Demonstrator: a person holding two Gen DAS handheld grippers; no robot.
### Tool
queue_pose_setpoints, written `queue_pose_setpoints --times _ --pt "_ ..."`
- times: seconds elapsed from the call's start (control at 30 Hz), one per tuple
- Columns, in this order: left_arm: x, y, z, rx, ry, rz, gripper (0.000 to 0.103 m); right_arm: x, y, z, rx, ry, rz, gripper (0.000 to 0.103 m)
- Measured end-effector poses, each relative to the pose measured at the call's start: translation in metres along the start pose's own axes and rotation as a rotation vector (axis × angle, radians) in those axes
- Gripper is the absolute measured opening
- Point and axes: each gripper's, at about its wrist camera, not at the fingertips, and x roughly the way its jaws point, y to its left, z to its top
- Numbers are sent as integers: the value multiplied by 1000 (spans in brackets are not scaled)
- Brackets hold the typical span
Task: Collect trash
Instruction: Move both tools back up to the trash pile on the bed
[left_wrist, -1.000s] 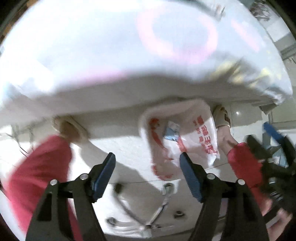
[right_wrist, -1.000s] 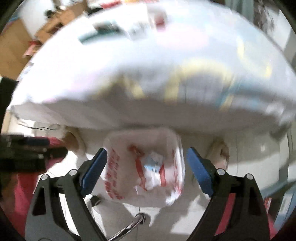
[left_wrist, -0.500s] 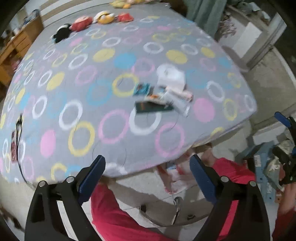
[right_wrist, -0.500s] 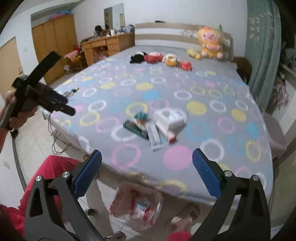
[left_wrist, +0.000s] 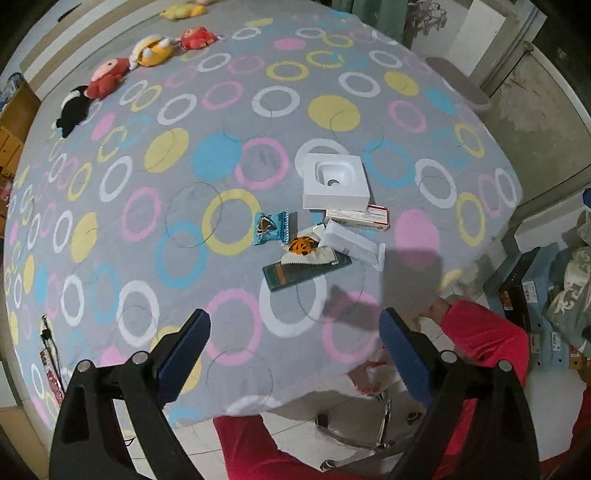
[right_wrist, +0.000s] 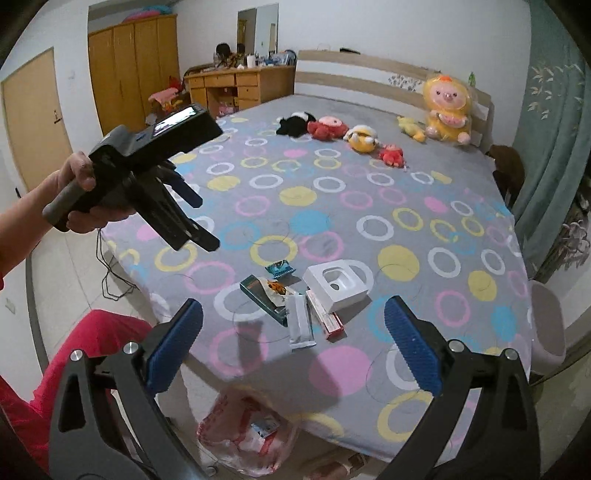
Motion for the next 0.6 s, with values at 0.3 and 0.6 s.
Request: queue_pose_setpoints --times 0.3,0.6 --pt "51 6 30 29 66 -15 90 52 -12 4 -20 55 27 96" --pt "110 23 50 13 112 -35 90 125 -14 -17 -33 169 89 96"
